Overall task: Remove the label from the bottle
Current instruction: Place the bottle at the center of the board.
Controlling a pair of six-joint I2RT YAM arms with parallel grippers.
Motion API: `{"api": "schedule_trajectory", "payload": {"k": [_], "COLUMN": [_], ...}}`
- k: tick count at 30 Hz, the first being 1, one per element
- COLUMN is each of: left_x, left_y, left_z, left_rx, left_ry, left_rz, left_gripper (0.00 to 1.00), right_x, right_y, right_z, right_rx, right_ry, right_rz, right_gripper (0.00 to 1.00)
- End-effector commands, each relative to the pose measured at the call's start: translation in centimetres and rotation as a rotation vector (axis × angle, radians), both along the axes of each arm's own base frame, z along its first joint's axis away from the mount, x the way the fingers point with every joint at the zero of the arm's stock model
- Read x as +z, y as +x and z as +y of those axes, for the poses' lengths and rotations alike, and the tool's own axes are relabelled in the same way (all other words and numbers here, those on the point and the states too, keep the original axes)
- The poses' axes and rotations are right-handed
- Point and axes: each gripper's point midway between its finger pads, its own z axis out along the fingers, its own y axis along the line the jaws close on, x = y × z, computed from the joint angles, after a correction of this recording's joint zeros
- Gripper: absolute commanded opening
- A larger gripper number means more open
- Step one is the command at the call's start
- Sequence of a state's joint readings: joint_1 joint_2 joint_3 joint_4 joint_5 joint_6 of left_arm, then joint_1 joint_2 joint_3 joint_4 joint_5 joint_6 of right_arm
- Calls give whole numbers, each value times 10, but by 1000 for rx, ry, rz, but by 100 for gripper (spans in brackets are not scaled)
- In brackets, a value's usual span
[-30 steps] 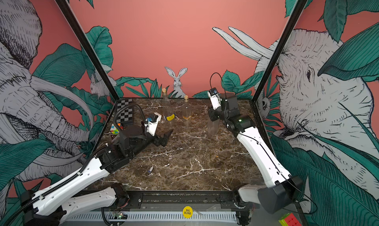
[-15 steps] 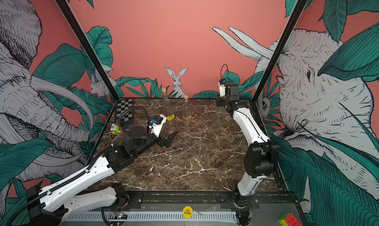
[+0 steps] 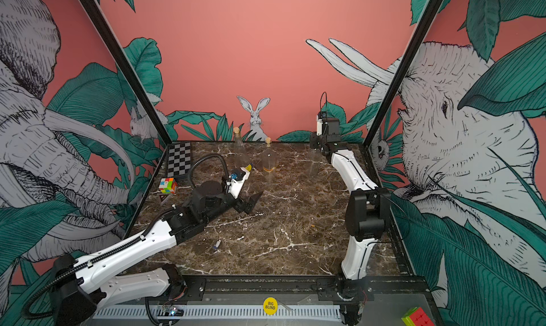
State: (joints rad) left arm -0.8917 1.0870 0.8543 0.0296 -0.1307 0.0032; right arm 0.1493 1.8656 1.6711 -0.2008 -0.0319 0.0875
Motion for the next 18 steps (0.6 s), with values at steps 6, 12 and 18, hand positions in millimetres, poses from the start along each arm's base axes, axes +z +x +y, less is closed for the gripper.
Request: {"api": "schedule_trajectory", "payload": {"k": [6, 12, 18], "left_x": [8, 7, 9], "left_y": [0, 0, -1], "left_z": [0, 1, 6], "left_rx": [-5, -4, 11], "left_ry": [-3, 14, 22], "left_rz": [-35, -38, -48], "left_gripper": [99, 99, 99], "right_x": [27, 28, 25], "right_y": [12, 11, 13], "right_z": [-6, 0, 6], "right_rx": [-37, -11, 18], "right_ry": [22, 46, 59], "right_rz": [-118, -113, -97], "right_gripper": [13, 35, 53]}}
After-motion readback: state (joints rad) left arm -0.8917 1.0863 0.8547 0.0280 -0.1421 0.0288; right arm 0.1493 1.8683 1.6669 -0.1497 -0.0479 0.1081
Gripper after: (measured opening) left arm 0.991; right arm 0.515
